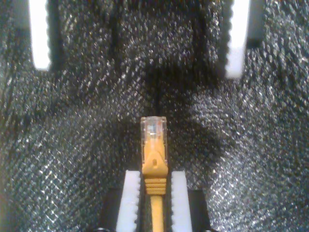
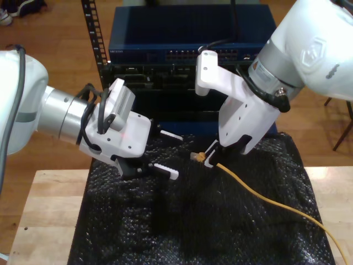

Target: Grab the cable and plug it in

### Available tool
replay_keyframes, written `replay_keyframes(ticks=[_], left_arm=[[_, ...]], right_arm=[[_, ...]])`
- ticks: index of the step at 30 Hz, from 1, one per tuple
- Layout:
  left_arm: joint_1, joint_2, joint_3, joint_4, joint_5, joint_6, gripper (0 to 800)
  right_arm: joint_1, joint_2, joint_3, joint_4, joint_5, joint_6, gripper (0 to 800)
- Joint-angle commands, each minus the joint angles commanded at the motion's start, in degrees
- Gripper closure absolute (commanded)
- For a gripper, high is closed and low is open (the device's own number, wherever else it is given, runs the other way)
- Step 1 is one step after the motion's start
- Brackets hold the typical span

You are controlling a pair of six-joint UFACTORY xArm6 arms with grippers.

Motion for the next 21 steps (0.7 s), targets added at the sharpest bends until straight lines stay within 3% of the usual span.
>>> replay_keyframes(ticks=[8,15,21], left_arm=[[-0.62,-0.09,0.09,0.00,0.00,0.09,71],[-0.62,-0.18,0.09,0.00,0.09,0.09,209],[-0.53,-0.18,0.26,0.00,0.09,0.09,262]], right_arm=[[0.18,0.09,-0.26,0.09,0.00,0.09,796],[0.35,0.09,-0.35,0.18,-0.09,0.09,796],[0.53,0.09,-0.44,0.18,-0.09,0.09,796]])
